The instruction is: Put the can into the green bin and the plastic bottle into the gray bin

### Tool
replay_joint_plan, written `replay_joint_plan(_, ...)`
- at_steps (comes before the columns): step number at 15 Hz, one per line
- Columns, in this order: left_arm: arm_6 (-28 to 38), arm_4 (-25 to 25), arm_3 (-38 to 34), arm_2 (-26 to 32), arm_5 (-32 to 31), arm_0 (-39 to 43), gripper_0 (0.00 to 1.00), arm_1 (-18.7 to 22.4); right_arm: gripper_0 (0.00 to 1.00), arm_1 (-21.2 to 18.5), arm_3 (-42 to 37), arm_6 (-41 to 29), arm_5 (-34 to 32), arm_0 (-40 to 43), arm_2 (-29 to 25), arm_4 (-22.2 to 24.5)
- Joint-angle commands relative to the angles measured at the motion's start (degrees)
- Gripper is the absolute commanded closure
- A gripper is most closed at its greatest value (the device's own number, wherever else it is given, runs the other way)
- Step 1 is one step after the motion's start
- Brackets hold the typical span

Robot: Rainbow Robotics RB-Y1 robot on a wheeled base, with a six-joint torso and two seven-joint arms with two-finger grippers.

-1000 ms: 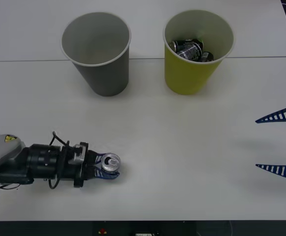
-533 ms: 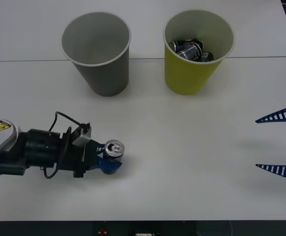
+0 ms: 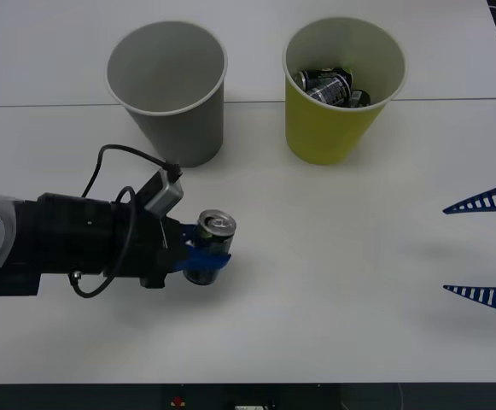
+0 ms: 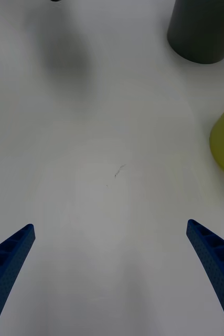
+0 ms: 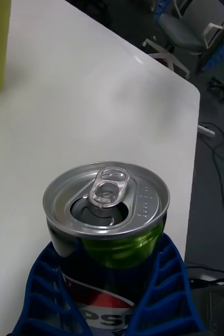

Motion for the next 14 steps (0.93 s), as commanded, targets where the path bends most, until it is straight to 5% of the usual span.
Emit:
replay_joint_plan(1, 10.7, -3.9, -3.3, 0.0, -1.8, -3.6, 1.00, 0.2, 0.00, 0.0, 0.0, 0.0, 0.0, 0.0, 0.0, 0.0)
replay_joint_plan(5, 22.0, -11.2, -8.1, 1.1, -7.8, -10.5, 1.00, 0.1, 0.00, 0.0, 0.0, 0.0, 0.0, 0.0, 0.0, 0.0)
replay_joint_plan(9, 22.5, -13.9, -7.4, 1.1, -12.4, -20.0, 1.00, -0.3, 0.00, 0.0, 0.0, 0.0, 0.0, 0.0, 0.0, 0.0)
replay_joint_plan(14, 25.7, -15.2, 2.7, -0.1, -18.6, -36.9, 1.00, -8.9, 0.00, 0.0, 0.0, 0.0, 0.0, 0.0, 0.0, 0.0)
